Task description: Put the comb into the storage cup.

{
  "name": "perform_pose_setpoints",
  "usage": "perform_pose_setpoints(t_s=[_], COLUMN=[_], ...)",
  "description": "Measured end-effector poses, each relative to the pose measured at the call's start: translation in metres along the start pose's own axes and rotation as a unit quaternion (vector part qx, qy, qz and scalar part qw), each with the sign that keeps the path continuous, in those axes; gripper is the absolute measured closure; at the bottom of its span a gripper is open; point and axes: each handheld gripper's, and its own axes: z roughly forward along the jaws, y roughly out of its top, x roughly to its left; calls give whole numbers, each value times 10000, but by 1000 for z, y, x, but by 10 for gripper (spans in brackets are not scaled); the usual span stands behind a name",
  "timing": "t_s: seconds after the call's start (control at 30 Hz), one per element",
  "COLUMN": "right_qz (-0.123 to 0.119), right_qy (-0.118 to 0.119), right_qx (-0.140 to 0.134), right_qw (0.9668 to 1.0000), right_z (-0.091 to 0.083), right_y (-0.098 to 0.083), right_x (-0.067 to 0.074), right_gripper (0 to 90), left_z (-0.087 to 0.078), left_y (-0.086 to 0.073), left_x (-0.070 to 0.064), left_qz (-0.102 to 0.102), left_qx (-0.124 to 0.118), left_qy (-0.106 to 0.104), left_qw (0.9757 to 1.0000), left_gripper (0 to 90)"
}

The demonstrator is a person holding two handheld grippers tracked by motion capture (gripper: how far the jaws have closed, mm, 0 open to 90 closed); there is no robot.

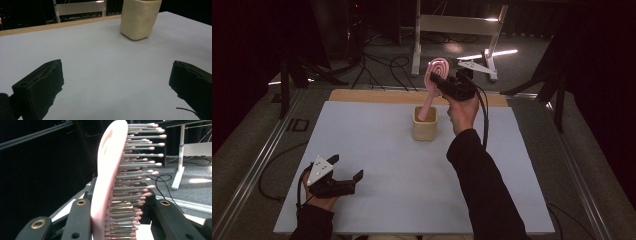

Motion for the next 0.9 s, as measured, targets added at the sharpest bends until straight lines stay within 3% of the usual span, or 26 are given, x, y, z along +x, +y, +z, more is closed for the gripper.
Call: perform_pose_setpoints(t_s=[0.9], right_qz=[-74], right_qy=[-177], right_qx=[49], right_qw=[9998], right_z=[10], right_y=[-6], right_x=[-2], right_gripper=[642], left_z=[1], left_y=[0], left_x=[0], left_qz=[-12], left_qx=[-1], left_qy=[-22], left_qw=[10000], left_gripper=[1])
